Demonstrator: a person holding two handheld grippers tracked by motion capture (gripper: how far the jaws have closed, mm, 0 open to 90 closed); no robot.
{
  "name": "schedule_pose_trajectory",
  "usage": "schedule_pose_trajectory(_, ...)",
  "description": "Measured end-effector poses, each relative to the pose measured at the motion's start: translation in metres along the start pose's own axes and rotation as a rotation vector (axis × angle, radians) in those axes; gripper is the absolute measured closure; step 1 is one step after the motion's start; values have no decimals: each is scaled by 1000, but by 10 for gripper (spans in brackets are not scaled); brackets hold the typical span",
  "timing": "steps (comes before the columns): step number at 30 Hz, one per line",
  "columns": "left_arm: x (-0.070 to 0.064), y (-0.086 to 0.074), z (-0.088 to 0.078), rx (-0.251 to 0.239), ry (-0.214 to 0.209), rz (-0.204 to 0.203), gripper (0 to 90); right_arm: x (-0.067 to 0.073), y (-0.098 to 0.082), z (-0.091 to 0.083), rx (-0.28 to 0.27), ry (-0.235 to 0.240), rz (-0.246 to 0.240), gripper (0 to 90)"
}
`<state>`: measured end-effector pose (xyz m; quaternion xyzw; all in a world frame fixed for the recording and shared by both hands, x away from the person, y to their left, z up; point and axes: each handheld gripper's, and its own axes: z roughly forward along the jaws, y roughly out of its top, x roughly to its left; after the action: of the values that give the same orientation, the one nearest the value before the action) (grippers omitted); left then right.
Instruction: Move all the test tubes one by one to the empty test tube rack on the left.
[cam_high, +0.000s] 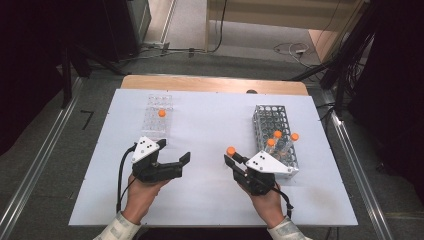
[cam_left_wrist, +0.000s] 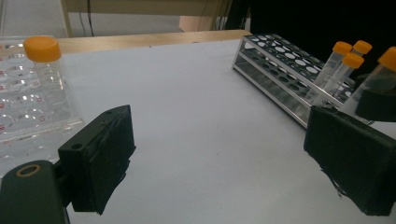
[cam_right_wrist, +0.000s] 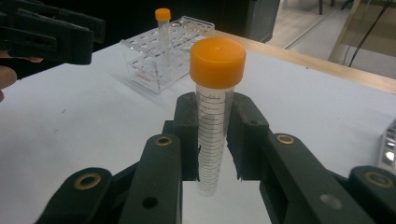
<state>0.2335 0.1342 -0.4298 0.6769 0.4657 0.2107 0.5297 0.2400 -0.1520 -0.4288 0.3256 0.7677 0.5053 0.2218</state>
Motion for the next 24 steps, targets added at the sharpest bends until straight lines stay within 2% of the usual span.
schedule_pose_trajectory(5, -4, 1, -1, -2, -27, 15, 127, 7, 3, 17, 21, 23, -10, 724)
schedule_pose_trajectory(13, -11, 3, -3, -11, -76, 46, 219, 28, 6, 41, 46, 76, -39, 723)
schedule_pose_trajectory(21, -20, 7, -1, -16, -142, 88, 407, 45, 11, 57, 47, 121, -42, 724)
schedule_pose_trajectory(24, -21, 6, 1, 1, -135, 108, 485, 51, 13, 60, 49, 132, -44, 724)
